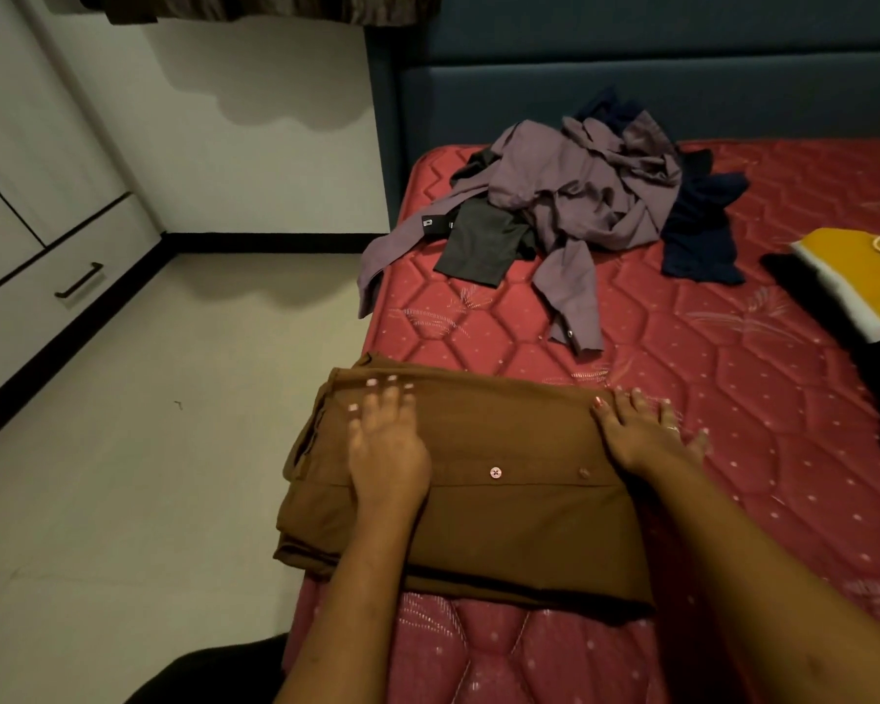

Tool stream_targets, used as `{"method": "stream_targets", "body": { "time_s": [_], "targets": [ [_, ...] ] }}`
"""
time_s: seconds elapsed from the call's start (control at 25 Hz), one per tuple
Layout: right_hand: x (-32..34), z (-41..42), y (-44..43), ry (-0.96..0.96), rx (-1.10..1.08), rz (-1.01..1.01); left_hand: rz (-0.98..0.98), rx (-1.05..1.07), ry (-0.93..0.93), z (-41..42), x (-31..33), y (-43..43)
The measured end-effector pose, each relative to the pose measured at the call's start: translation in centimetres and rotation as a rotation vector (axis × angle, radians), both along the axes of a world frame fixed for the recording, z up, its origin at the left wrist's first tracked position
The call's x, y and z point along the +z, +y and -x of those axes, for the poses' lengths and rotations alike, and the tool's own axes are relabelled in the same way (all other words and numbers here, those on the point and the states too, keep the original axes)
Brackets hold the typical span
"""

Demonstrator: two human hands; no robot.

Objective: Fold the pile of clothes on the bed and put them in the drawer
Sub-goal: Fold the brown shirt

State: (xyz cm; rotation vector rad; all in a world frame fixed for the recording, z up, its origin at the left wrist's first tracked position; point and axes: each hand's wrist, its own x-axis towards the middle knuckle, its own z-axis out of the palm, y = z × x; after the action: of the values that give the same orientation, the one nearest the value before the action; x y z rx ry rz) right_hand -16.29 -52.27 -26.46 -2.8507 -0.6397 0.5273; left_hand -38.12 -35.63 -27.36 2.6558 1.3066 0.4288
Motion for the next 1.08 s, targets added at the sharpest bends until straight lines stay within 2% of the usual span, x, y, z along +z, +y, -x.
{"method": "stream_targets", "body": {
  "time_s": [0.08,0.16,0.24,0.36,0.52,0.76,0.88,1.0,1.08],
  "targets": [
    [1.0,2.0,1.5,-0.159,-0.009,-0.138,0.037,-0.163,-0.056,-3.0,0.3,-3.1],
    [0.8,6.1,3.8,-0.244,0.166,-0.225,0.091,-0.274,-0.037,-4.7,-0.5,-5.3],
    [-1.1,9.6,4.4,-0.285,0.324,-0.241,0.091,-0.277,-0.023,-4.8,-2.1,-5.5],
    [-3.4,9.3,2.6,-0.433,0.324,-0.297,0.034,-0.273,-0.029,-4.0,-3.0,-5.1],
    [-3.9,7.7,0.9,-0.485,0.273,-0.304,0.033,-0.291,0.058,-2.4,-2.4,-4.2],
    [-4.3,6.6,-3.9,-0.372,0.188,-0.248,0.022,-0.235,0.143,3.1,-2.1,-3.0],
    [-3.4,6.8,-5.5,-0.271,0.113,-0.294,0.051,-0.183,0.158,4.9,-1.3,-3.7],
    [-2.6,7.5,-4.4,-0.065,-0.031,-0.506,0.167,-0.137,0.212,5.5,-0.4,-5.6],
    [-2.2,7.4,-3.7,0.164,-0.178,-0.71,0.252,-0.111,0.221,5.7,-0.1,-7.0]
  ]
}}
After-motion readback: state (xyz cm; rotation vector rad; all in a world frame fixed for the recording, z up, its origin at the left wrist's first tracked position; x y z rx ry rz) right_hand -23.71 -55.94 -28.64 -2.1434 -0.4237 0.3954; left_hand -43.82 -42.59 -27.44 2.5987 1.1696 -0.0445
